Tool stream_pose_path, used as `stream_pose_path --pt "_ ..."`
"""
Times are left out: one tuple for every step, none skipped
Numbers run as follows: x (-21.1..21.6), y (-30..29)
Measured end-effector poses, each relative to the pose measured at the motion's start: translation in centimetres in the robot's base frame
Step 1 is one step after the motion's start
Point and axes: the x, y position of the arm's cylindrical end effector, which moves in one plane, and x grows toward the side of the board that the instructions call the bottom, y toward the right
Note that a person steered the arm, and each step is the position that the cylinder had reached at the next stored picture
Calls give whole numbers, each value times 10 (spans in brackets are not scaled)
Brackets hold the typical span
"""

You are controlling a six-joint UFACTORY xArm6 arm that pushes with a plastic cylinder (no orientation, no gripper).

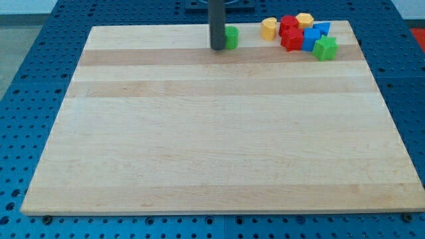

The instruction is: Move the green circle to the bottom of the yellow heart

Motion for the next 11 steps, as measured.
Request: stream_pose_path --pt "-13 -5" --pt "-26 -21" --pt "-28 0" --pt "-25 42" --pt "-25 53" --pt "-25 56" --pt "-25 72" --pt "-25 73" --pt "-1 58" --pt "66 101" --pt "119 205"
